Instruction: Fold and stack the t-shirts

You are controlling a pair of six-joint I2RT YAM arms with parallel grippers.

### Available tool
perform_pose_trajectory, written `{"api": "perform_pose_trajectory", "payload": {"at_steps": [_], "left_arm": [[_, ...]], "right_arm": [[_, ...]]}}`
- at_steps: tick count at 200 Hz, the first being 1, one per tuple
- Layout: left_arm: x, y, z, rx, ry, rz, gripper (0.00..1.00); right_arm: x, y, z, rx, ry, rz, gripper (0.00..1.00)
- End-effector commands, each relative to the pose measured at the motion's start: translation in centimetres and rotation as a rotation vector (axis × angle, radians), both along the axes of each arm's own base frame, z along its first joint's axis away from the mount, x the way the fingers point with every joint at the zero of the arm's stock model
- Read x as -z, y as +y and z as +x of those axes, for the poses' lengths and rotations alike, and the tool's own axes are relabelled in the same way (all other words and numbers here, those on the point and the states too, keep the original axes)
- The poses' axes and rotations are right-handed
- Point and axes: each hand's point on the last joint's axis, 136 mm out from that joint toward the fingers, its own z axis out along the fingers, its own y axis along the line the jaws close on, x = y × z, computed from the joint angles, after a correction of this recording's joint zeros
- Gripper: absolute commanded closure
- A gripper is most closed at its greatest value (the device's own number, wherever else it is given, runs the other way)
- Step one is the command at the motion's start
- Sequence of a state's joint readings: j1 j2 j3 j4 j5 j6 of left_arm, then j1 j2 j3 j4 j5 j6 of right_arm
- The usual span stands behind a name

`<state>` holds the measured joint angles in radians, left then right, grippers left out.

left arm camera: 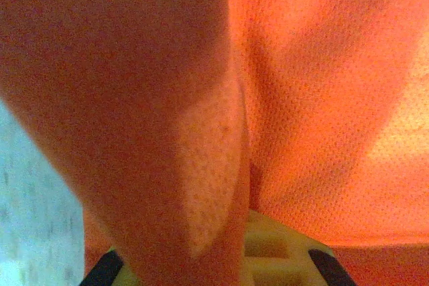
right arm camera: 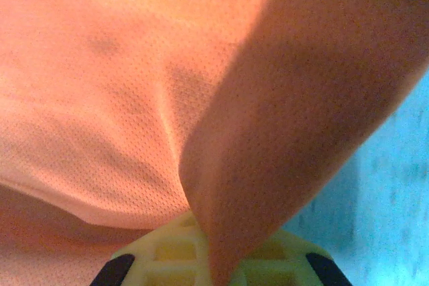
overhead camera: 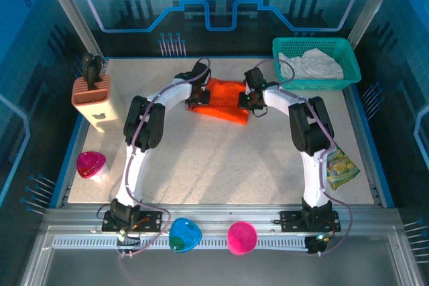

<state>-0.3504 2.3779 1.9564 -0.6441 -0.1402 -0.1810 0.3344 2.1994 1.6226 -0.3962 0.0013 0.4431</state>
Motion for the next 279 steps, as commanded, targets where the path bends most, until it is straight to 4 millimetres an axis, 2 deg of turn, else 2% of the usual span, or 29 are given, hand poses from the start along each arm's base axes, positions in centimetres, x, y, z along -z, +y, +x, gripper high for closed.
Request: {"api": "perform_pose_trajectory", "payload": {"at_steps": [1, 13, 19, 54, 71, 92, 130, 161, 176, 196, 214, 223, 245, 246, 248, 279], "left_arm": [[1.8, 1.4, 0.6, -0.003, 0.094, 0.034, 1.00], [1.9, 1.3, 1.9, -0.001, 0.090, 0.025, 1.00], [2.0, 1.3, 2.5, -0.002, 0.089, 0.022, 1.00], [2.7, 2.1, 5.1, -0.031, 0.060, -0.005, 0.96], [2.5, 2.7, 6.2, -0.059, 0.030, -0.039, 0.94], [1.9, 2.7, 7.4, -0.050, -0.005, -0.099, 0.90], [0.4, 2.3, 9.4, -0.005, -0.097, -0.104, 0.83], [-0.2, 2.7, 9.9, -0.016, -0.103, -0.120, 0.81], [-0.6, 2.9, 10.2, -0.018, -0.120, -0.115, 0.71], [-1.2, 2.8, 10.3, -0.008, -0.135, -0.121, 0.54], [-2.4, 2.4, 10.2, 0.009, -0.151, -0.140, 0.45], [-3.4, 2.3, 10.3, 0.018, -0.167, -0.146, 0.41], [-8.0, 2.4, 10.6, 0.041, -0.257, -0.138, 0.36], [-8.2, 2.4, 10.7, 0.043, -0.262, -0.138, 0.36], [-8.7, 2.5, 10.7, 0.044, -0.270, -0.137, 0.35], [-18.6, 2.7, 10.3, 0.078, -0.443, -0.139, 0.27]], "right_arm": [[0.8, -1.9, 1.9, -0.035, 0.024, -0.051, 1.00], [0.1, -2.1, 3.7, -0.037, -0.004, -0.056, 1.00], [1.1, -2.3, 4.4, -0.038, 0.004, -0.063, 1.00], [0.6, -2.9, 8.9, -0.053, -0.077, -0.093, 1.00], [0.8, -3.5, 10.7, -0.040, -0.094, -0.098, 1.00], [0.0, -3.8, 12.7, -0.017, -0.136, -0.078, 1.00], [-0.4, -3.1, 14.7, -0.006, -0.186, -0.033, 1.00], [-0.6, -3.0, 15.4, 0.004, -0.204, -0.022, 1.00], [-0.6, -3.0, 15.3, 0.010, -0.200, -0.020, 1.00], [-0.5, -2.9, 15.0, 0.005, -0.184, -0.013, 0.77], [-1.7, -3.1, 14.9, 0.003, -0.195, -0.017, 0.59], [-2.9, -3.3, 15.0, 0.005, -0.211, -0.021, 0.46], [-7.4, -3.8, 15.3, 0.005, -0.277, -0.007, 0.13], [-7.9, -3.8, 15.3, 0.004, -0.284, -0.005, 0.05], [-8.4, -3.9, 15.3, 0.004, -0.292, -0.004, 0.01], [-16.2, -4.6, 14.0, -0.012, -0.383, -0.006, 0.00]]}}
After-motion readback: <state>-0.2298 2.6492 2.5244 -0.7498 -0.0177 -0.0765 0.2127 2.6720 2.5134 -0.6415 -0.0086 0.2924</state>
